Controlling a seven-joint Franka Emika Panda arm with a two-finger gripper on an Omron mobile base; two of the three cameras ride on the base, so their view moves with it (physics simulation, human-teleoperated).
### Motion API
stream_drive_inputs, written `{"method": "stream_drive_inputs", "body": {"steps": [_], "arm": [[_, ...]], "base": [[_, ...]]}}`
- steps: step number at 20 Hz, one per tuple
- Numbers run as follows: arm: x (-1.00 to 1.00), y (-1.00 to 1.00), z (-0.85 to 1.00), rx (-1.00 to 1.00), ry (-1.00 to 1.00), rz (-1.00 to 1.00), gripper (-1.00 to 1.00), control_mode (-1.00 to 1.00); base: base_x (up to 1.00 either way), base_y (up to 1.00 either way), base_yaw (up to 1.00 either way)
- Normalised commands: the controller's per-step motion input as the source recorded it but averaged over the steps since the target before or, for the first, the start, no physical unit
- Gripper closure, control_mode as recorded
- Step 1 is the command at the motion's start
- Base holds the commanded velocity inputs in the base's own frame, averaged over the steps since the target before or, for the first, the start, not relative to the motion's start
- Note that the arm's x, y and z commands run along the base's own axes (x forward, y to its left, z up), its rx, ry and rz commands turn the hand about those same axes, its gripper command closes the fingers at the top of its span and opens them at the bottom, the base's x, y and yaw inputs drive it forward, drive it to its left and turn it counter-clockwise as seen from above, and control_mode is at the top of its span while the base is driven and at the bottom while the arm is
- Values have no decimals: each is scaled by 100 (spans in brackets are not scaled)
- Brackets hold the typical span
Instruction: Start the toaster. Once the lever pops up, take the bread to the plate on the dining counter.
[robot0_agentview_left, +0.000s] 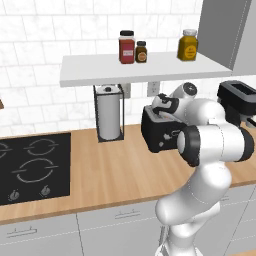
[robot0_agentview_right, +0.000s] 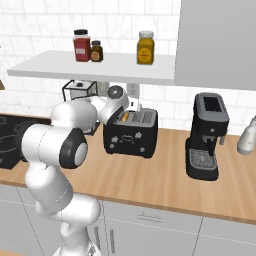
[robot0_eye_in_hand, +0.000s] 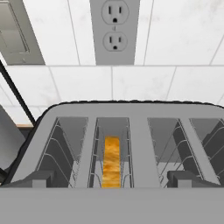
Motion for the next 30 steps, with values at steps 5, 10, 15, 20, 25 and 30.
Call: {"method": "stream_drive_inputs", "body": {"steps": [5, 10, 15, 20, 25, 30], "arm": [[0, 0, 0, 0, 0, 0, -100, -100], [2, 0, 0, 0, 0, 0, -100, -100], [0, 0, 0, 0, 0, 0, -100, -100], [0, 0, 0, 0, 0, 0, -100, -100], [1, 0, -4, 0, 2, 0, -100, -100], [1, 0, -4, 0, 8, 0, -100, -100]], "base": [[0, 0, 0], [0, 0, 0], [0, 0, 0], [0, 0, 0], [0, 0, 0], [0, 0, 0]]}}
